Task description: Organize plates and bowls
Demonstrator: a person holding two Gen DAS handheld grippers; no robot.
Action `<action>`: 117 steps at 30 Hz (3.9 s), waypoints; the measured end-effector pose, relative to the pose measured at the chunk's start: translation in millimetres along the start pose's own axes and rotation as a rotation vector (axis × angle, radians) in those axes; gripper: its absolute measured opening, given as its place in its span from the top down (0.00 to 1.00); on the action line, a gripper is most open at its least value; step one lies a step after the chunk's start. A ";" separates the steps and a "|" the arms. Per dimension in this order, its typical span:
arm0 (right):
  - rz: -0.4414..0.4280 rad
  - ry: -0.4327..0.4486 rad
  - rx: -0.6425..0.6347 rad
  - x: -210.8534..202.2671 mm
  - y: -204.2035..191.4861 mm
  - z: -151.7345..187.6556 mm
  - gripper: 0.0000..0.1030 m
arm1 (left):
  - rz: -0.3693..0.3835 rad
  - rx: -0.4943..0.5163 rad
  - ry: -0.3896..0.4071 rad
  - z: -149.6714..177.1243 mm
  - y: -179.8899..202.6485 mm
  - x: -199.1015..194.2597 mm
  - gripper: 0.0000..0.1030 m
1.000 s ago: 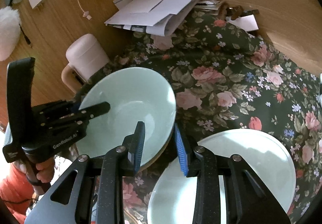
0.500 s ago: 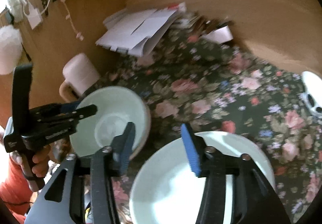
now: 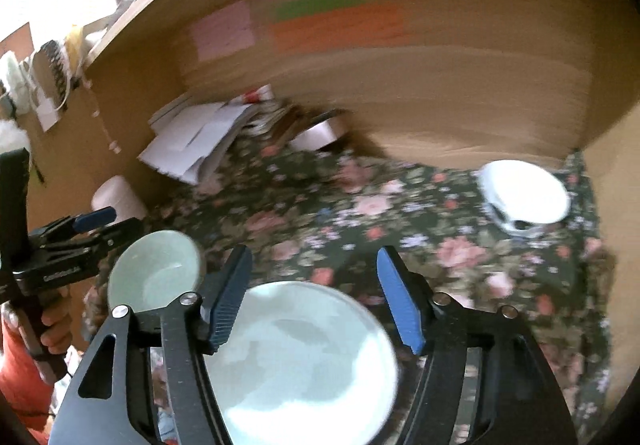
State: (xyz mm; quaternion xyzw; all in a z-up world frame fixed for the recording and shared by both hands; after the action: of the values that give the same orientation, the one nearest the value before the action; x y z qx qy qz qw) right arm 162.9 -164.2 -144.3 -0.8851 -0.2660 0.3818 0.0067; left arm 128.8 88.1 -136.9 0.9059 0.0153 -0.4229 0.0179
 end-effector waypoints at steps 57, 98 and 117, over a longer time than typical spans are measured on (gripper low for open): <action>0.196 -0.234 0.341 114.8 254.6 -15.6 0.72 | 0.092 0.182 -0.277 -87.3 222.5 198.6 0.14; 0.049 -0.289 0.265 92.6 180.2 15.7 0.72 | 0.150 0.214 -0.467 -51.5 245.7 241.9 0.81; 0.053 -0.203 0.264 60.2 164.9 6.4 0.72 | 0.184 0.206 -0.423 -48.5 238.3 203.2 0.81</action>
State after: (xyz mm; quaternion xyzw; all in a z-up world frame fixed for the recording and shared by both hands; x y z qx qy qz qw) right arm 269.4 -278.3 -224.8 -0.8401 -0.1895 0.5010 0.0858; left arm 306.6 -145.2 -257.0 0.7919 -0.1144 -0.5990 -0.0331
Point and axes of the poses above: each gripper's, at about its wrist camera, not at the fingertips, and x roughly the way its jaws point, y to its right, z to its underside, the point moved 7 cm from there along x, roughly the way its jaws point, and after that the axes turned 10 degrees about -y, right-handed, at the moved point
